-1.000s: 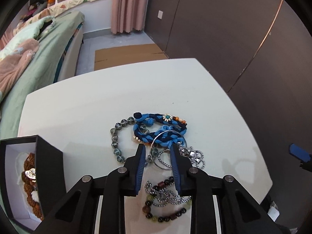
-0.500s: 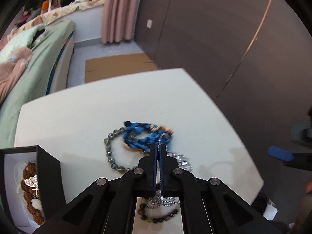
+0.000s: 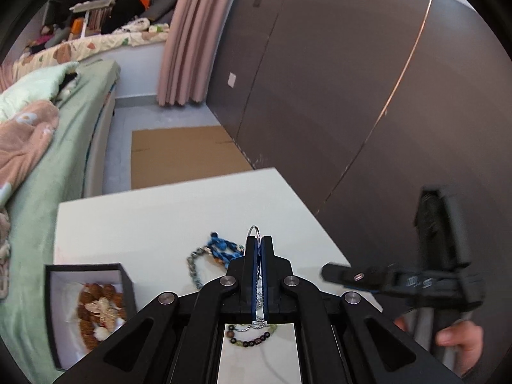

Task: Organize jewelry
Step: 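Place the silver chain in the box with left while right grasps a silver charm chain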

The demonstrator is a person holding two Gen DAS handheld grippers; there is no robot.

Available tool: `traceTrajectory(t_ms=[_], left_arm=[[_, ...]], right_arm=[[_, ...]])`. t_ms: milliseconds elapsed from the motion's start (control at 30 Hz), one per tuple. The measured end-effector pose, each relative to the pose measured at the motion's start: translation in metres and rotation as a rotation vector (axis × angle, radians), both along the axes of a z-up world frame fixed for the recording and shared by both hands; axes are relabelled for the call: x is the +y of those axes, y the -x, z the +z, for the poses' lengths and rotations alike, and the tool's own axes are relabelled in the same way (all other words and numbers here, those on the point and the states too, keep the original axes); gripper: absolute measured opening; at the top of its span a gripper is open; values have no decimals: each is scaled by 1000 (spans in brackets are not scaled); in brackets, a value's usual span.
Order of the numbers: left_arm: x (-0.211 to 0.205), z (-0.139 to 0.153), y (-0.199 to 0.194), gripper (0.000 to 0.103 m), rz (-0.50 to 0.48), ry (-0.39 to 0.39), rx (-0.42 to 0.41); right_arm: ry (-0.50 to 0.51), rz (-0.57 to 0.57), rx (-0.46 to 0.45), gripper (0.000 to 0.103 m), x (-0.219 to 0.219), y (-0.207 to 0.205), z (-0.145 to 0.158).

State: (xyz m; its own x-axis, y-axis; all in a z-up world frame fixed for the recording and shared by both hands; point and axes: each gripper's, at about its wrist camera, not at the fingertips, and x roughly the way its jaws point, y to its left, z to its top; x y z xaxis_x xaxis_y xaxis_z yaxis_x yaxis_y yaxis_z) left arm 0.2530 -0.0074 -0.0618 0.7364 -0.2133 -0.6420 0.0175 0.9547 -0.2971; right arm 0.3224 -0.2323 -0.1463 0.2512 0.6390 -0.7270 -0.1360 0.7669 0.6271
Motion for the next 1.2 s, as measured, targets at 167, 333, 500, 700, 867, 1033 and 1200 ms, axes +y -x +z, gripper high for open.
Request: traceTrajectory(t_ms=[167,333,500,700,867,1033,1200], left_arm=[[18,9,10,1,34,-6,-20],[40,10,21,1,74,-2,-20],[59,9,30,1,105,-1,-7],[77,6,42,1,122,-3,10],[84,-3,51,1,154,-42,44],[103,-19,55,2,184,56,109],[113,-23,63,66,214,96,146]], right_arm=[[43,30,14,92,20,-2,-9],[86,63,13,90,49,-4,-14],[222,99,-34,87,85,-4,-17],[418,154,-70,73,117,-3,-29],[591,179,-168,26,134,7,-28],[426,136,-89,18,111,-2,-27],[232,105,-60,18,86,1,-20]])
